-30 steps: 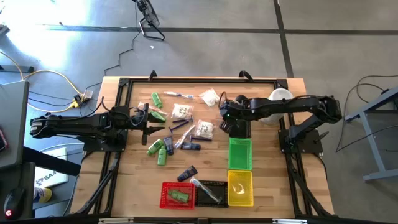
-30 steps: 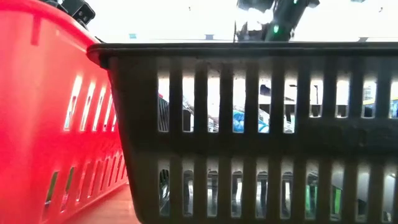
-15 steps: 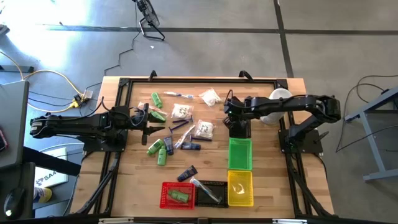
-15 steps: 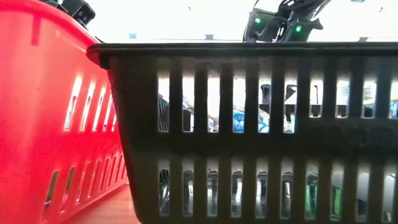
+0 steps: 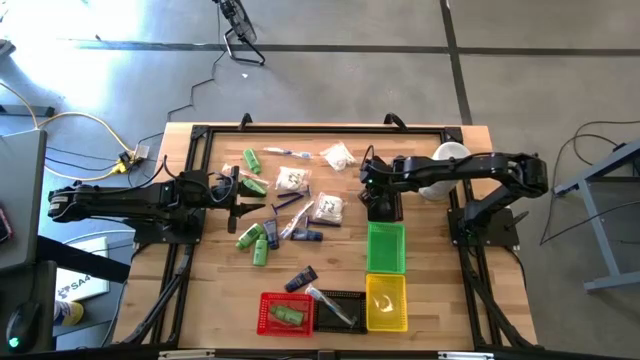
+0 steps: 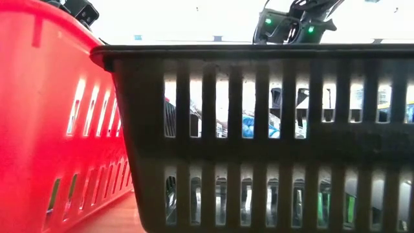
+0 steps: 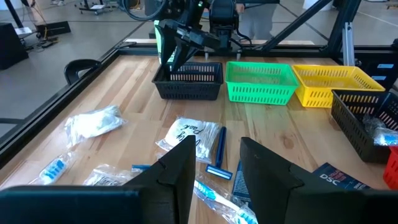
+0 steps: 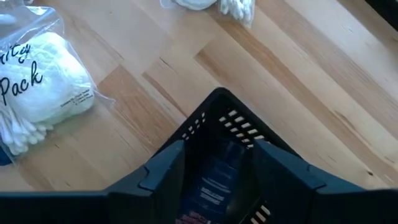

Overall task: Pick & Place Travel size toiletries
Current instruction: Put the middle cotton pack into the green bin

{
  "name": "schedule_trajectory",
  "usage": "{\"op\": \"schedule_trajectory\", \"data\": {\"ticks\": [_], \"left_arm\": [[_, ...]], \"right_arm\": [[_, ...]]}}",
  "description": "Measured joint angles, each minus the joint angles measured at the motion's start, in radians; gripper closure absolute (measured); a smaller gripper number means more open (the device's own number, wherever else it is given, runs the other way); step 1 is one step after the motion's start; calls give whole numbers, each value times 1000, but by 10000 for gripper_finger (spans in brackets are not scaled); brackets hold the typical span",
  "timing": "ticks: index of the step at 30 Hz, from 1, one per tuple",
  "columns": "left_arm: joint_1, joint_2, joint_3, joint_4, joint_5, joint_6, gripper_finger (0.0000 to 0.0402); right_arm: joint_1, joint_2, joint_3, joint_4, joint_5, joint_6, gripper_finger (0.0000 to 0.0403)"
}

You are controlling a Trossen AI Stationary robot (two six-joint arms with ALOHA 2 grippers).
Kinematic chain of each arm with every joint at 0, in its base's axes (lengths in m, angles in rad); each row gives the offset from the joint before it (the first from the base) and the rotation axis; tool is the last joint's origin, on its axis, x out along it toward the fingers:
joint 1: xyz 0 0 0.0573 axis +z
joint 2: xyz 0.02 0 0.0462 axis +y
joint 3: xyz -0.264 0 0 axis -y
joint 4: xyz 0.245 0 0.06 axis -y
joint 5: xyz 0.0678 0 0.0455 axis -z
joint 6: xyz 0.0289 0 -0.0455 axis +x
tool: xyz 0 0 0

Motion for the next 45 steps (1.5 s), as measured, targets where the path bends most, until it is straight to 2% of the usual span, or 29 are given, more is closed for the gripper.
{"op": "schedule_trajectory", "data": {"ticks": [5, 10, 14, 19, 26, 32, 45], "left_arm": [[0, 0, 0, 0, 0, 0, 278], [0, 0, 0, 0, 0, 0, 278], [0, 0, 0, 0, 0, 0, 278], [0, 0, 0, -2, 0, 0, 278], [0, 0, 0, -4, 0, 0, 278], [0, 0, 0, -5, 0, 0, 278], [0, 0, 0, -5, 0, -2, 278]], "right_arm": [[1, -36, 0, 0, 2, -3, 238], [8, -122, 0, -1, -20, -17, 299], [16, -212, 0, -1, -103, -53, 349], [58, -288, 0, -1, -142, -71, 393], [169, -319, 0, 9, -129, -131, 399], [248, -281, 0, 108, -108, -140, 399], [300, -195, 1, 263, -110, -163, 400]]}}
